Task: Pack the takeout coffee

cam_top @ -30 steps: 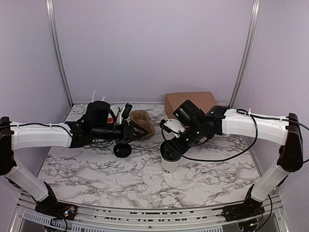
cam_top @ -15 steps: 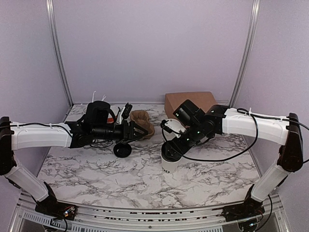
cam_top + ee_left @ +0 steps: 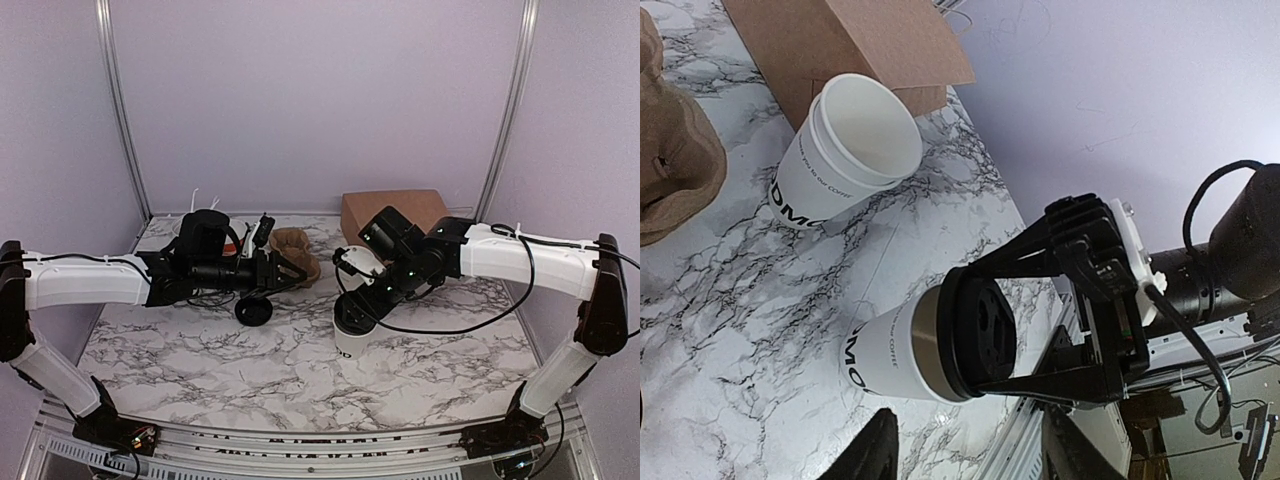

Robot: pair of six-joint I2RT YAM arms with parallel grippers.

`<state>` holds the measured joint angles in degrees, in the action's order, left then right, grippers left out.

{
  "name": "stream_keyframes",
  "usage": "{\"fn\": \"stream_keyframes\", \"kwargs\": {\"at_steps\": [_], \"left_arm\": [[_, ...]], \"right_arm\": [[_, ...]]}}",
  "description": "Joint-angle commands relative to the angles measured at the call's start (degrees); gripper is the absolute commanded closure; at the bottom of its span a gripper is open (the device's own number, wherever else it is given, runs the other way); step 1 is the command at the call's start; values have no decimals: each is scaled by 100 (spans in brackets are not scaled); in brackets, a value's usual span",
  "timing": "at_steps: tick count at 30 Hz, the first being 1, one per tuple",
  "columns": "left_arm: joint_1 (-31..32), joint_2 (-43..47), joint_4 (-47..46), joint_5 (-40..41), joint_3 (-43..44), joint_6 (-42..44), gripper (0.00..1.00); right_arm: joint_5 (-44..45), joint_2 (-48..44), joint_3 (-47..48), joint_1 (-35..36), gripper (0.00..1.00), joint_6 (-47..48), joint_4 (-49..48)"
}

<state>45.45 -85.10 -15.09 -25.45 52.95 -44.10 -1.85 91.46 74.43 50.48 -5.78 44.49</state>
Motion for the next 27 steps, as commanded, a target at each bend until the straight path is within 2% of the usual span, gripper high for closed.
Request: {"fn": "stream_keyframes", "kwargs": {"at_steps": [1, 27], "left_arm": [[25, -41, 15, -39, 75, 68, 50], [52, -93, 11, -38, 88, 71, 50]], "right_arm": [[26, -1, 167, -29, 14, -21, 81], [-31, 61, 166, -29, 13, 0, 113]]}}
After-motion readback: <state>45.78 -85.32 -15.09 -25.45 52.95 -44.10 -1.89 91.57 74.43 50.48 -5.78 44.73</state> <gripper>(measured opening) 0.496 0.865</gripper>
